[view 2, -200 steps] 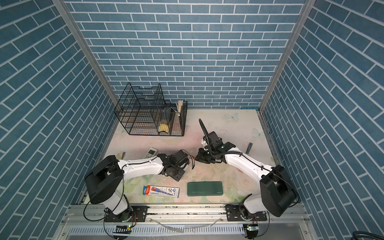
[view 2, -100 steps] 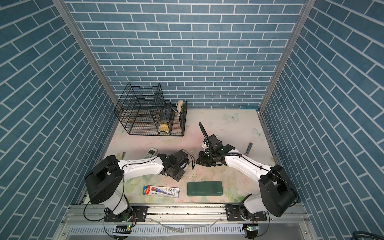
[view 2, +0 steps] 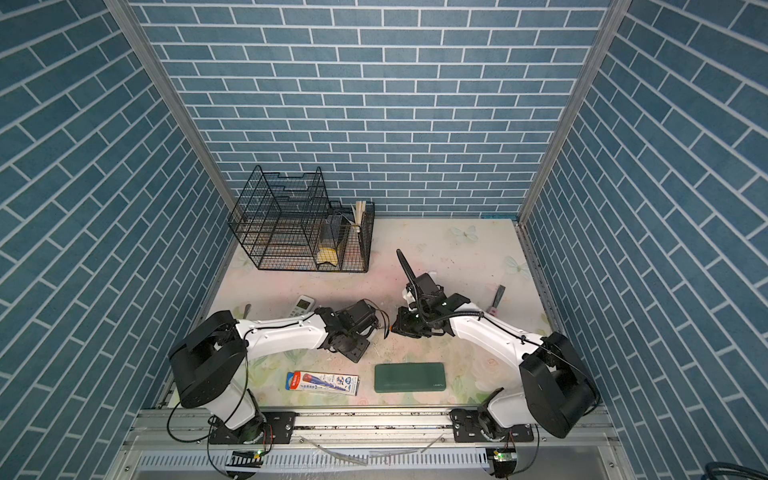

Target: Unload the batteries from the remote control

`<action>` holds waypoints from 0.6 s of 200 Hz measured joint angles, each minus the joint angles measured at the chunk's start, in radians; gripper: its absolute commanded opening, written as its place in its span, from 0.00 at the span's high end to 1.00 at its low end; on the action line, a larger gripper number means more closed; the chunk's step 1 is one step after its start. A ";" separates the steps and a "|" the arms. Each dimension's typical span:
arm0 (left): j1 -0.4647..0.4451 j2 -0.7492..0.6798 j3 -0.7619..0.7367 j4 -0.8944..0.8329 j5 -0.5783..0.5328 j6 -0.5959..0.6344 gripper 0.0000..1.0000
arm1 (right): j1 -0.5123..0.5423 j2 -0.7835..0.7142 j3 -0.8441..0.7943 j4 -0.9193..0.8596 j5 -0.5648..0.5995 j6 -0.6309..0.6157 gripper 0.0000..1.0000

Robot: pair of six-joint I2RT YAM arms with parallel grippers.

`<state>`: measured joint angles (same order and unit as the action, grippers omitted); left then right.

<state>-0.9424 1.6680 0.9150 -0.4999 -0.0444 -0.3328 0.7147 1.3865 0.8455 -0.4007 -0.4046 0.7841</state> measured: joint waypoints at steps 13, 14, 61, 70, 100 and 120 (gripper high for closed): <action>0.000 -0.002 -0.002 0.003 0.000 0.000 0.74 | 0.001 0.001 0.000 0.002 0.000 0.005 1.00; 0.000 -0.002 -0.003 0.003 0.000 0.000 0.74 | 0.001 0.001 0.000 0.002 0.000 0.005 1.00; 0.000 -0.004 -0.006 0.008 0.000 -0.003 0.74 | 0.003 0.003 0.000 0.010 0.001 0.023 1.00; 0.000 -0.004 -0.007 0.009 0.000 -0.004 0.74 | 0.003 0.003 0.000 0.010 0.001 0.024 1.00; -0.001 -0.006 -0.010 0.013 0.000 -0.005 0.74 | 0.003 0.003 0.000 0.011 0.001 0.030 1.00; -0.001 -0.006 -0.012 0.016 0.000 -0.006 0.75 | 0.003 0.003 0.000 0.011 0.000 0.031 1.00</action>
<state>-0.9432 1.6615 0.9028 -0.4843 -0.0448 -0.3393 0.7181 1.3899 0.8459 -0.3893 -0.4042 0.8154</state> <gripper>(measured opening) 0.576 0.203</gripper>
